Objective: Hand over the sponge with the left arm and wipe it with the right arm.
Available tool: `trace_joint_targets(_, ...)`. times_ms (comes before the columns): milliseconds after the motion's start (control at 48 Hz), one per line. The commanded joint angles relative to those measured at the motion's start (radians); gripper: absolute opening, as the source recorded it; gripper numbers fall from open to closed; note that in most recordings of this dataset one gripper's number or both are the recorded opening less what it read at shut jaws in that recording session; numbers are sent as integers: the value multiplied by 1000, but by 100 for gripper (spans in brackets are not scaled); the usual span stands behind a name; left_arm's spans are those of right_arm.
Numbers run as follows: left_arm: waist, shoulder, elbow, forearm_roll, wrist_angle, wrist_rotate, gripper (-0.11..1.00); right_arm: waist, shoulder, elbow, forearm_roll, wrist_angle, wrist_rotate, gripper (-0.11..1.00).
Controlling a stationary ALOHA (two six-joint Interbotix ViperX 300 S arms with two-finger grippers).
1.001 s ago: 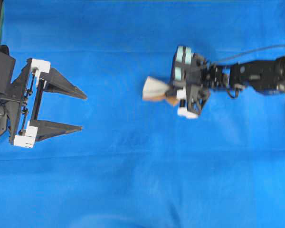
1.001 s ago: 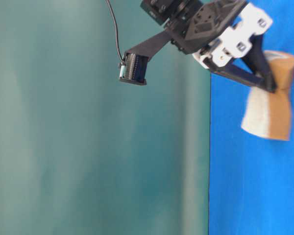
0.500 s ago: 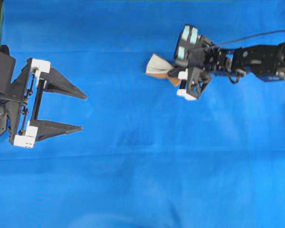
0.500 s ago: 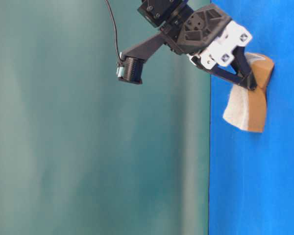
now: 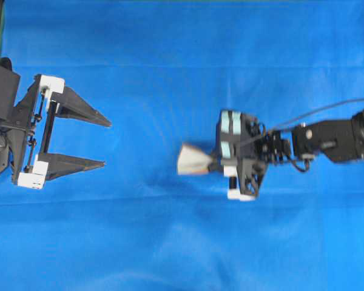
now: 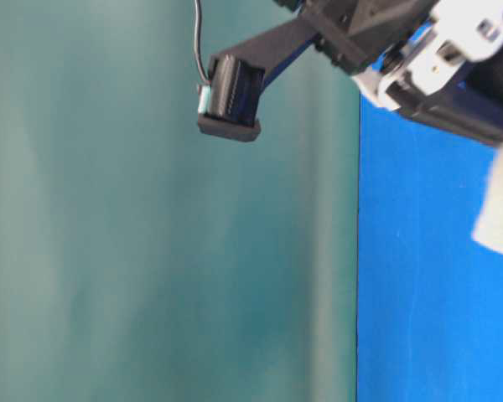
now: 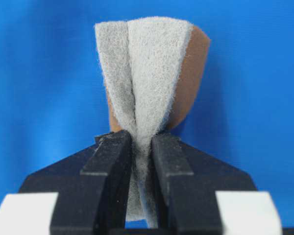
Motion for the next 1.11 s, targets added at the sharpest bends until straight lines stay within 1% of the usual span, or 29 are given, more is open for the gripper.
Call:
trace_joint_targets(0, -3, 0, -12, 0, -12, 0, 83, 40, -23, -21, 3, -2, 18, 18)
trace_joint_targets(146, -2, 0, -12, 2, -12, 0, 83, 60, -20, -28, 3, 11, 25, 18)
trace_joint_targets(271, -3, 0, -12, 2, -12, 0, 83, 26, -20, -26, -3, 15, 14, 18)
trace_joint_targets(396, -3, 0, -11, 2, -12, 0, 83, -58, -20, -17, -32, 28, -5, 18)
trace_joint_targets(459, -2, 0, -11, 2, -14, 0, 83, -110, -20, -12, -58, 29, -11, 18)
trace_joint_targets(605, -3, 0, -11, 2, -12, -2, 83, -244, -20, -11, -100, 29, -26, 18)
trace_joint_targets(813, -3, 2, -11, 2, -12, -2, 83, -380, -20, -17, -156, 25, -28, 18)
trace_joint_targets(938, -3, 2, -11, 2, -12, 0, 83, -414, -20, -17, -163, 28, -28, 18)
trace_joint_targets(1084, -3, 2, -11, 2, -12, 2, 84, -397, -21, -12, -163, 28, -23, 18)
